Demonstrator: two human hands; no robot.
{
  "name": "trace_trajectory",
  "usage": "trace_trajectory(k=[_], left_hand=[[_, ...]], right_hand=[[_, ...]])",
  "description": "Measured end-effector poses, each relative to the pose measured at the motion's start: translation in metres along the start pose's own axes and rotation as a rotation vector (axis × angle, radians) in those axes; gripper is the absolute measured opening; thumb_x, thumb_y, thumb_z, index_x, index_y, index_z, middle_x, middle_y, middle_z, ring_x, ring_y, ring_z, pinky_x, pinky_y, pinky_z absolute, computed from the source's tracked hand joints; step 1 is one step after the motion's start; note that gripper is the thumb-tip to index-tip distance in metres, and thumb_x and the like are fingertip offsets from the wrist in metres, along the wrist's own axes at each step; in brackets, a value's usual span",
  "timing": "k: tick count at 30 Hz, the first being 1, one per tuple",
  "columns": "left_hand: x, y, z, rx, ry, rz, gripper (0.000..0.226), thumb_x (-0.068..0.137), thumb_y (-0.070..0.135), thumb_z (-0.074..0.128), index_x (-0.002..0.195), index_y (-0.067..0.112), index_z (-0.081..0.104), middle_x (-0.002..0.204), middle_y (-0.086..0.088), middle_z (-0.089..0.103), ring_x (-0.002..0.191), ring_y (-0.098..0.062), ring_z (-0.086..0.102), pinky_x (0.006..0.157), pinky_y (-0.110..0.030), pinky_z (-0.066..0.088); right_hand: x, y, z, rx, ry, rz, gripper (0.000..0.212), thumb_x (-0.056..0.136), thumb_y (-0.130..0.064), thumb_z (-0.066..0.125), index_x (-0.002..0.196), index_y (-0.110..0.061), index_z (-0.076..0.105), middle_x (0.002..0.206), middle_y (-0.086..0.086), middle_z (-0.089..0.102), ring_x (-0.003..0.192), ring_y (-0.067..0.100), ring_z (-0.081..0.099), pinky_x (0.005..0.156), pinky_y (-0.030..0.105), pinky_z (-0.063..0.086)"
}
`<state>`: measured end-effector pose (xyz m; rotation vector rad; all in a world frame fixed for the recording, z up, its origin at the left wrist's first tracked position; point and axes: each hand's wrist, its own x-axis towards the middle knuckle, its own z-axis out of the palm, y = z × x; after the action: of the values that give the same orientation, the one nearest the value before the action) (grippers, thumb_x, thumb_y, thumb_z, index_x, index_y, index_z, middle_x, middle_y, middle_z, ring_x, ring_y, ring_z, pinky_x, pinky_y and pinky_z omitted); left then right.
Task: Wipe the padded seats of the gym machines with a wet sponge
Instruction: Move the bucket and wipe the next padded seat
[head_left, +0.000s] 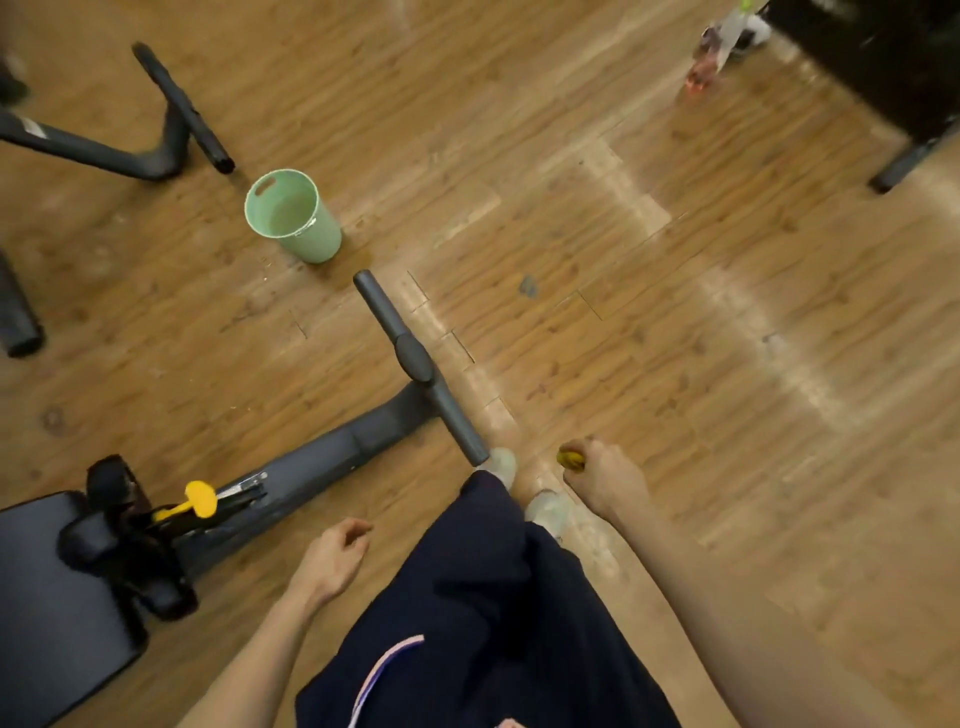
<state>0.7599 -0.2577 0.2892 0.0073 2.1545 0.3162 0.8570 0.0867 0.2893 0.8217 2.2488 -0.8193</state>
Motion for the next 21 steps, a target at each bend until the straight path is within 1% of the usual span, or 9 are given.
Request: trace_trajectory(k=[5, 7, 9, 12, 14, 16, 19, 21], left_hand=[[0.035, 0.083, 0.006, -0.1, 0.007, -0.015, 0.029, 0.1, 0.018, 0.05, 0.126, 0.014, 0.062, 0.131, -0.005, 0.062, 0.123, -0.019, 0.056, 0.101, -0.026, 0.04], [0.061, 0.122, 0.002, -0.133, -0.003, 0.01, 0.03, 0.1, 0.018, 0.05, 0.127, 0.013, 0.062, 0.131, -0.004, 0.062, 0.123, -0.019, 0.056, 0.102, -0.027, 0.04], [0.085, 0.163, -0.008, -0.147, -0.018, 0.045, 0.03, 0.1, 0.018, 0.049, 0.126, 0.013, 0.062, 0.131, -0.006, 0.062, 0.123, -0.02, 0.056, 0.102, -0.028, 0.041], [0.118, 0.228, -0.035, -0.159, -0.05, 0.104, 0.03, 0.101, 0.02, 0.046, 0.128, 0.015, 0.061, 0.133, -0.003, 0.061, 0.124, -0.02, 0.055, 0.097, -0.027, 0.042], [0.134, 0.269, -0.06, -0.183, -0.041, 0.134, 0.031, 0.102, 0.021, 0.044, 0.129, 0.017, 0.06, 0.133, 0.0, 0.06, 0.124, -0.019, 0.055, 0.097, -0.026, 0.042], [0.148, 0.307, -0.086, -0.23, -0.02, 0.186, 0.031, 0.102, 0.022, 0.044, 0.129, 0.018, 0.059, 0.133, 0.001, 0.061, 0.122, -0.017, 0.056, 0.097, -0.025, 0.043], [0.168, 0.353, -0.125, -0.301, 0.005, 0.224, 0.03, 0.102, 0.022, 0.045, 0.129, 0.017, 0.058, 0.131, 0.003, 0.059, 0.124, -0.014, 0.053, 0.092, -0.019, 0.038], [0.184, 0.368, -0.144, -0.341, 0.009, 0.218, 0.031, 0.102, 0.022, 0.046, 0.13, 0.016, 0.057, 0.132, 0.003, 0.058, 0.125, -0.014, 0.052, 0.093, -0.017, 0.036]], right_hand=[[0.045, 0.033, -0.053, -0.037, -0.021, 0.039, 0.034, 0.089, -0.023, 0.056, 0.122, -0.023, 0.063, 0.122, 0.005, 0.061, 0.108, 0.027, 0.059, 0.083, 0.035, 0.051], [0.061, 0.052, -0.076, -0.027, -0.031, 0.098, 0.035, 0.089, -0.023, 0.058, 0.124, -0.022, 0.062, 0.119, 0.006, 0.063, 0.106, 0.026, 0.06, 0.083, 0.032, 0.051], [0.072, 0.07, -0.101, -0.026, -0.04, 0.15, 0.035, 0.089, -0.023, 0.06, 0.124, -0.021, 0.062, 0.117, 0.007, 0.065, 0.105, 0.026, 0.061, 0.082, 0.029, 0.049], [0.09, 0.094, -0.141, -0.017, -0.039, 0.237, 0.036, 0.088, -0.023, 0.063, 0.123, -0.02, 0.063, 0.117, 0.009, 0.066, 0.107, 0.027, 0.062, 0.085, 0.03, 0.05], [0.104, 0.104, -0.166, -0.023, -0.051, 0.285, 0.035, 0.086, -0.021, 0.065, 0.121, -0.018, 0.065, 0.114, 0.009, 0.068, 0.105, 0.028, 0.063, 0.085, 0.033, 0.052], [0.122, 0.102, -0.19, -0.016, -0.038, 0.313, 0.035, 0.086, -0.021, 0.066, 0.121, -0.016, 0.065, 0.112, 0.011, 0.068, 0.102, 0.03, 0.063, 0.085, 0.034, 0.053], [0.166, 0.088, -0.228, -0.015, -0.039, 0.304, 0.035, 0.087, -0.019, 0.065, 0.121, -0.015, 0.064, 0.114, 0.013, 0.067, 0.102, 0.03, 0.063, 0.083, 0.033, 0.051], [0.203, 0.067, -0.255, -0.03, -0.059, 0.288, 0.032, 0.087, -0.019, 0.063, 0.119, -0.015, 0.065, 0.106, 0.012, 0.068, 0.095, 0.029, 0.064, 0.078, 0.033, 0.052]])
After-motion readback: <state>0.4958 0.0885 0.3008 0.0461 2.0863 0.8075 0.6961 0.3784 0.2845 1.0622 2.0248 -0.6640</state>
